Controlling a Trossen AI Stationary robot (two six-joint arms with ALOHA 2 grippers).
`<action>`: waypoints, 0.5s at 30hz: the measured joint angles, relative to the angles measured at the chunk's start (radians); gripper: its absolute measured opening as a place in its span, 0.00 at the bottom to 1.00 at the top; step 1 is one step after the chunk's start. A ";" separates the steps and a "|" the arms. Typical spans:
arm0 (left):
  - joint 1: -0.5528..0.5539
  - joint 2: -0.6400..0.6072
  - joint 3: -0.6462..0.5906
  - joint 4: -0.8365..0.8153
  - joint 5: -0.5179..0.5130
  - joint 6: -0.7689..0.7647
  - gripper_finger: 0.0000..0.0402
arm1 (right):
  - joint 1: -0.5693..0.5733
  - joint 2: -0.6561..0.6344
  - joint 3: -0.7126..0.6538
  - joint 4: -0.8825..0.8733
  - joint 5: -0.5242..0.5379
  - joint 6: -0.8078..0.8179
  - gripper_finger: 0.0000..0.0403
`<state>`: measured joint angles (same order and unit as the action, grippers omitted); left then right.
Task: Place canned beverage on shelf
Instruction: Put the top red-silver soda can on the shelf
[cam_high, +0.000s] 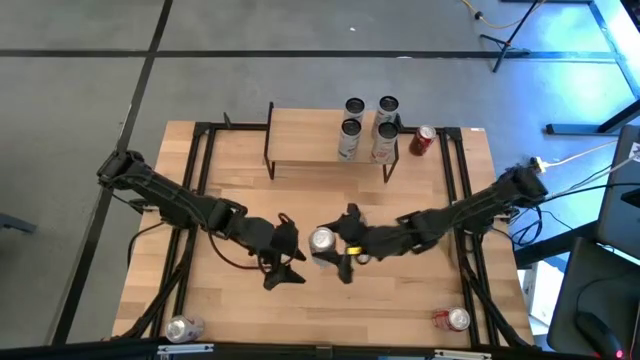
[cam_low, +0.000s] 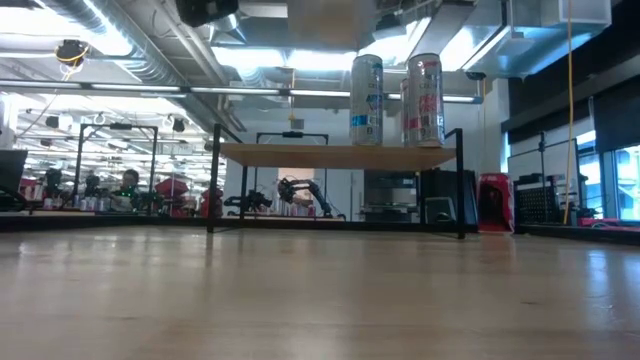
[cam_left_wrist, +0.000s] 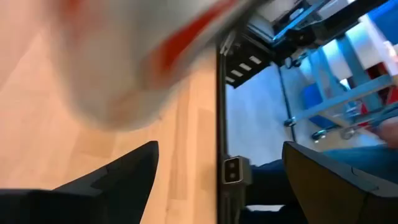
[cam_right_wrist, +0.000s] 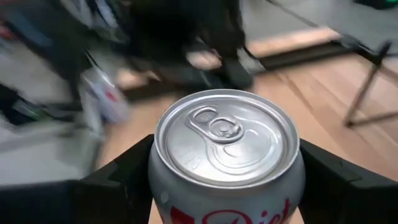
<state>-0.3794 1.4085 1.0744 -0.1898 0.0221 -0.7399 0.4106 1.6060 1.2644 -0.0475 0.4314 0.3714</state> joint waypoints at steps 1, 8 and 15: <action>-0.010 -0.009 0.000 -0.005 0.001 -0.011 0.83 | -0.009 0.027 0.000 -0.006 0.005 -0.012 0.67; -0.114 -0.088 0.000 -0.093 -0.116 -0.101 0.83 | -0.054 0.217 0.000 0.092 -0.005 -0.015 0.67; -0.188 -0.103 0.000 -0.053 -0.158 -0.194 0.83 | -0.108 0.384 0.000 0.328 -0.084 -0.007 0.67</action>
<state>-0.5674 1.3052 1.0740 -0.2431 -0.1359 -0.9334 0.3024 1.9896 1.2645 0.2802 0.3471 0.3642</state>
